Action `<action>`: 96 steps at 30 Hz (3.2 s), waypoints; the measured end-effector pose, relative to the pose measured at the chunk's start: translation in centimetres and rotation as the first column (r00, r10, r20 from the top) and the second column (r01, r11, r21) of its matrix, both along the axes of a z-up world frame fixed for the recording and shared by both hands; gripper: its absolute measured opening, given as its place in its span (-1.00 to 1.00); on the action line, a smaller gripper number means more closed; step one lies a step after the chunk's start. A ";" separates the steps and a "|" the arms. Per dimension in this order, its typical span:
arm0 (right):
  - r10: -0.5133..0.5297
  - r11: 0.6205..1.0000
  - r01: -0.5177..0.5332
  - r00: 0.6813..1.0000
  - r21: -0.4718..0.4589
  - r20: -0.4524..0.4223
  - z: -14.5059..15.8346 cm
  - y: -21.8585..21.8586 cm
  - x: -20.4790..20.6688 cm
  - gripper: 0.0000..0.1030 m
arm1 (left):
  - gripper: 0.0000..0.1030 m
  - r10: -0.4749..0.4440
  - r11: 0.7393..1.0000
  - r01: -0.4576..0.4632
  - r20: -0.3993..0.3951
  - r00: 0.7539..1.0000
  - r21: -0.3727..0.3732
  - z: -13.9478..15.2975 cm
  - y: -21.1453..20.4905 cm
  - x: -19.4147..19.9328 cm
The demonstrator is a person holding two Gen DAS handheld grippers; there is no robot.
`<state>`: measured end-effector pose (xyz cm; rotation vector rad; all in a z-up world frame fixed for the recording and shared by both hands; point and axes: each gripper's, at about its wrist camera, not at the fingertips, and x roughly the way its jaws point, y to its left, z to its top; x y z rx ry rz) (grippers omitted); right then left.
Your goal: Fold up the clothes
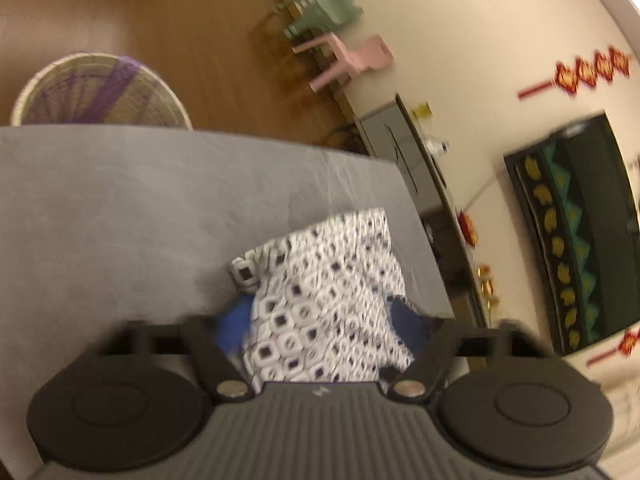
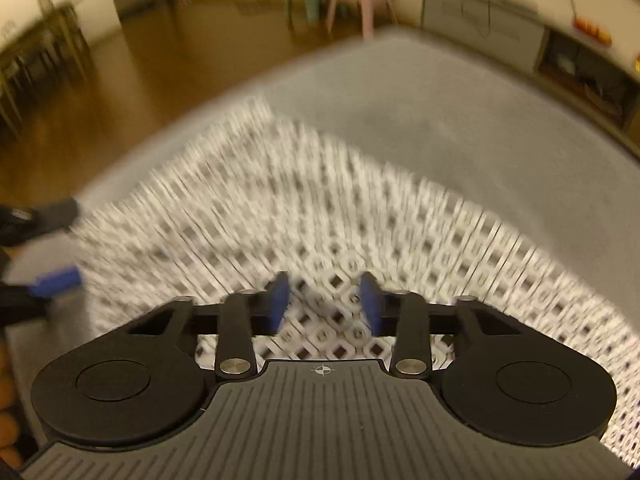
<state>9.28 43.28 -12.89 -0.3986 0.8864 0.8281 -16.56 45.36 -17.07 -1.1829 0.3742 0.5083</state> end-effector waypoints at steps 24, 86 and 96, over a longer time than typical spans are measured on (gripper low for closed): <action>0.177 0.981 -0.185 0.975 -0.053 -0.136 4.5 5.7 0.8 -0.93 | -0.98 -0.452 0.516 0.481 -0.251 0.856 0.709 7.0 -18.4 6.0; 0.032 0.999 -0.032 0.998 -0.014 -0.058 1.5 -1.4 2.8 -1.00 | -0.16 -0.597 0.490 0.761 -0.473 0.648 0.424 4.5 -19.7 8.7; -0.033 0.983 0.041 0.998 0.179 -0.052 4.7 -9.2 -0.2 -0.80 | -0.19 -0.578 0.639 0.652 -0.304 0.757 0.408 6.1 -16.6 6.1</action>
